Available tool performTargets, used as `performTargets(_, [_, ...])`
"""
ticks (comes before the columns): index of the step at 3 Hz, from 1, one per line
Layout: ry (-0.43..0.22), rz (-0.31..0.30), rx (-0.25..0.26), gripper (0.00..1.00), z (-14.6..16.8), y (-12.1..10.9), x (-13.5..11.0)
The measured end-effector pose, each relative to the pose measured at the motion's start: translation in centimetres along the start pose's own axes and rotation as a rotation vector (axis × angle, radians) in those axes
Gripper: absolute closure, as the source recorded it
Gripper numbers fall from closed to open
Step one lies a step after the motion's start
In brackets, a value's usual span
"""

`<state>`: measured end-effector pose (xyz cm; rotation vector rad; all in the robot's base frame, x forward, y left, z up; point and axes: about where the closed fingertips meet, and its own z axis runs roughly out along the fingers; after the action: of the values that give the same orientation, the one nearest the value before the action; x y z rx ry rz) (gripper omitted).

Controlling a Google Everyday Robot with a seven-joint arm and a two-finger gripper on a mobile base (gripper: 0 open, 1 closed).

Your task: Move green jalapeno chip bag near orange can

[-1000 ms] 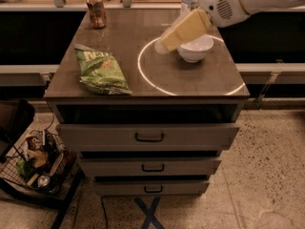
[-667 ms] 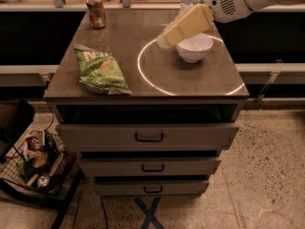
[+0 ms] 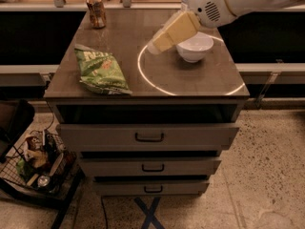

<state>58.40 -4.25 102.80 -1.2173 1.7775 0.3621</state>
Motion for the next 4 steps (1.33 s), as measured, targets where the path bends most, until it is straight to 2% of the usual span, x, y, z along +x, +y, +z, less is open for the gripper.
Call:
performTargets(1, [0.045, 0.003, -0.086, 0.0, 5.7, 2.4, 1.3])
performTargets(2, [0.056, 0.003, -0.165, 0.0, 10.7, 4.7, 1.9])
performTargets(4, [0.043, 0.008, -0.255, 0.0, 18.0, 7.4, 1.9])
